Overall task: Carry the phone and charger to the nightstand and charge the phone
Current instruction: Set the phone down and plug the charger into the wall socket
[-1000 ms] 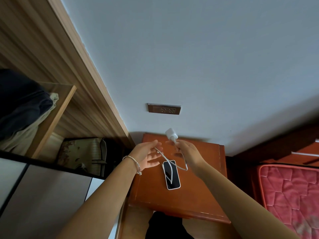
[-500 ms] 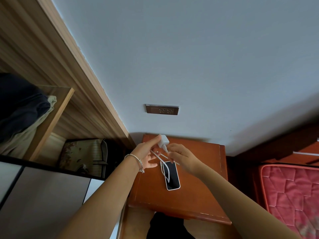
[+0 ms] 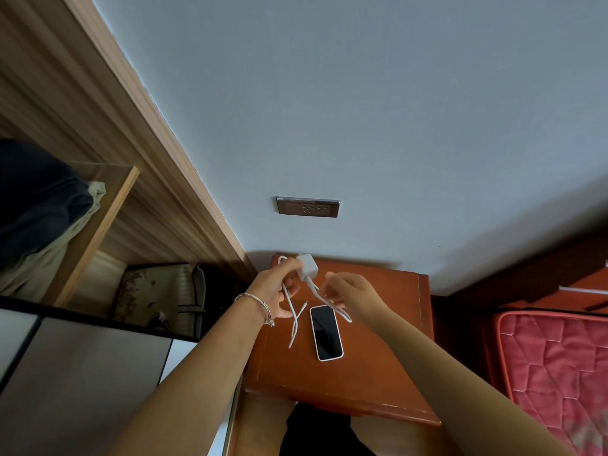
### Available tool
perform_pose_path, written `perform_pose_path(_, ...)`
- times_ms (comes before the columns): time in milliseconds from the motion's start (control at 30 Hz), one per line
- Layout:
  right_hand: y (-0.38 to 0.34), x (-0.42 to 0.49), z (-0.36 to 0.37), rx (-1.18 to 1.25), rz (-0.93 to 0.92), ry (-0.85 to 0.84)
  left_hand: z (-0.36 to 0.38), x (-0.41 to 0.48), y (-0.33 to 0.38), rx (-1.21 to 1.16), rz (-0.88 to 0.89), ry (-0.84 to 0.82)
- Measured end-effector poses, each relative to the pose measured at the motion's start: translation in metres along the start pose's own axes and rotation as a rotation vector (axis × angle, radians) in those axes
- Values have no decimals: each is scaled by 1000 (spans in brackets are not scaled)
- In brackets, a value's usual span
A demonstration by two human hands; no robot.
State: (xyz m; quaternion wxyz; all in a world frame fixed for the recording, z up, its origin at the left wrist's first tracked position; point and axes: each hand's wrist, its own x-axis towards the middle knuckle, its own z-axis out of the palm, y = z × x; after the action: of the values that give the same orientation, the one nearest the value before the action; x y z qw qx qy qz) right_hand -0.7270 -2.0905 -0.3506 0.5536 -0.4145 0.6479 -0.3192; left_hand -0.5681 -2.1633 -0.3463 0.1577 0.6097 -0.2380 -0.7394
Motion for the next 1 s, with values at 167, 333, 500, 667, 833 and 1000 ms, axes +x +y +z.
perform_pose_path(167, 3, 9, -10, 428, 298, -51, -7, 0, 2, 17, 34, -9)
perform_pose_path(333, 1, 11, -13, 553, 376, -177, -6, -3, 1, 90, 67, -40)
perform_pose_path(500, 0, 12, -10, 571, 335, -189, 0, -8, 1, 194, 88, -33)
perform_pose_path(667, 6, 15, -5, 570, 327, -185, 1, -12, 4, 236, 94, -9)
perform_pose_path(833, 10, 18, -2, 698, 318, -247, -1, -12, 7, 239, 117, 15)
perform_pose_path(1000, 11, 31, -4, 882, 336, -210, -11, -4, 7, 151, 190, 64)
